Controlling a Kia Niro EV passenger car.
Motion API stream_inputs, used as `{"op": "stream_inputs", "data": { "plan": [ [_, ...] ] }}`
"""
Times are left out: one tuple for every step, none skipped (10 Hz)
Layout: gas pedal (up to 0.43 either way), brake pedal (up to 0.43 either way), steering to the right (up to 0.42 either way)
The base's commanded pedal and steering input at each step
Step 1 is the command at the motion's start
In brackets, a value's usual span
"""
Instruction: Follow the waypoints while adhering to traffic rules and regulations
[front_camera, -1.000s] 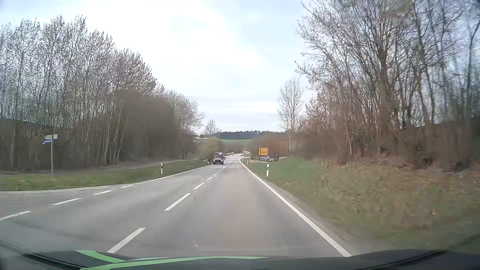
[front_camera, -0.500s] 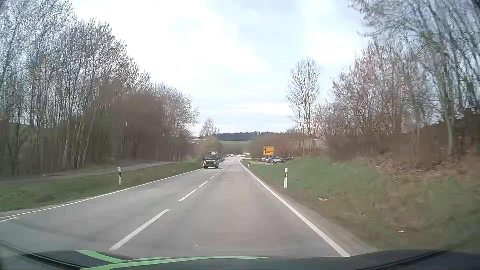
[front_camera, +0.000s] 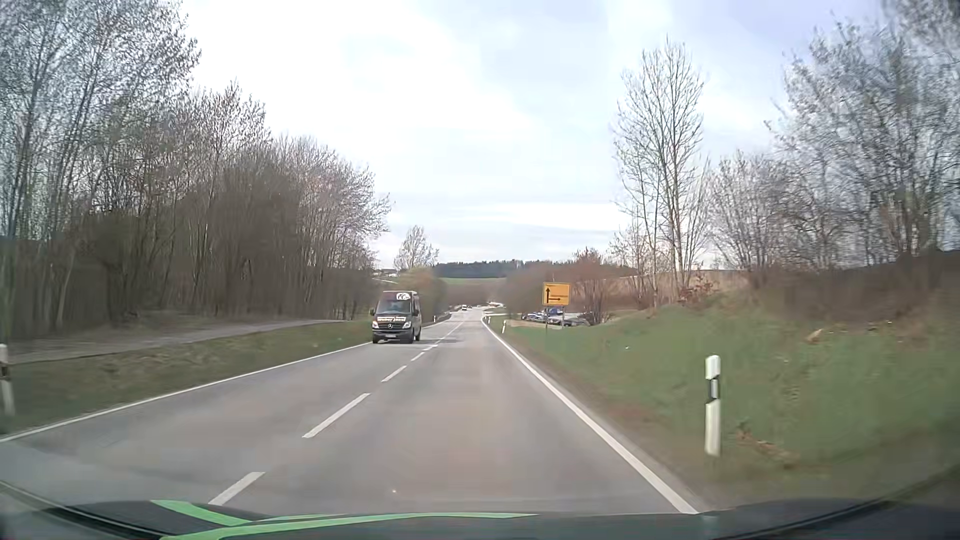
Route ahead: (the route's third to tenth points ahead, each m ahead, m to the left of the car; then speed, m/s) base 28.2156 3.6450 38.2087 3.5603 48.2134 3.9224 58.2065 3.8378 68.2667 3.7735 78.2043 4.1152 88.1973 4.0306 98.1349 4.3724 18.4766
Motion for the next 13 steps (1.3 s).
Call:
{"op": "stream_inputs", "data": {
  "plan": [
    [0.0,0.0,0.0],
    [0.0,0.0,0.0],
    [0.0,0.0,0.0],
    [0.0,0.0,0.0],
    [0.0,0.0,0.0],
    [0.0,0.0,0.0],
    [0.0,0.0,0.0],
    [0.0,0.0,0.0],
    [0.0,0.0,0.0],
    [0.0,0.0,0.0],
    [0.0,0.0,0.0],
    [0.0,0.0,0.0],
    [0.0,0.0,0.0]
  ]
}}
